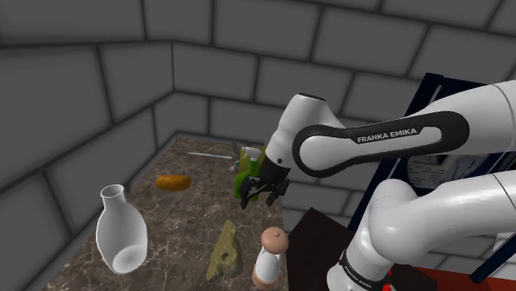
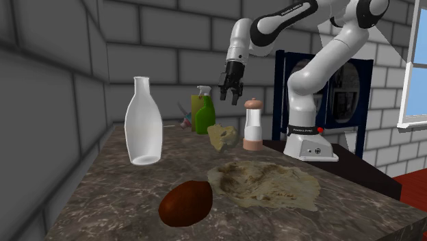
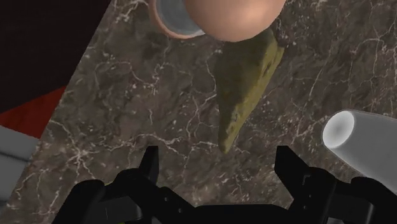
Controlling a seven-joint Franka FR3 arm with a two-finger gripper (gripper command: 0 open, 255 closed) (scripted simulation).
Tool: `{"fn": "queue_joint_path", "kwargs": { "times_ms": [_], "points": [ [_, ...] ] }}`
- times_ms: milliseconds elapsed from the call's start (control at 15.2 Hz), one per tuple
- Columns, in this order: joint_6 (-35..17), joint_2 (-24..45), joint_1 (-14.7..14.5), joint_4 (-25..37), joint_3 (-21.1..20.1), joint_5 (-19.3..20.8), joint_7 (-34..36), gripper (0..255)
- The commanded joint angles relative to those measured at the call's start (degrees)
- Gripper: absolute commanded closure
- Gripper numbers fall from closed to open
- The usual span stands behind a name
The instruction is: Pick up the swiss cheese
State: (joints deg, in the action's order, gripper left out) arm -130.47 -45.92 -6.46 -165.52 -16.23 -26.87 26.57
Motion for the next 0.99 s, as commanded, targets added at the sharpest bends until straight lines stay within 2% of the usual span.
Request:
{"fn": "queue_joint_path", "kwargs": {
  "times_ms": [0, 264, 792, 924],
  "points": [
    [-6.3, 3.0, -1.7, -1.3, -2.6, -4.4, 3.3, 0],
    [-20.5, 12.8, -5.5, -1.9, -7.2, -13.8, 7.7, 0],
    [-31.5, 22.6, -9.3, -2.8, -6.7, -20.6, 2.7, 0],
    [-31.5, 22.6, -9.3, -2.8, -6.7, -20.6, 2.7, 0]
  ]
}}
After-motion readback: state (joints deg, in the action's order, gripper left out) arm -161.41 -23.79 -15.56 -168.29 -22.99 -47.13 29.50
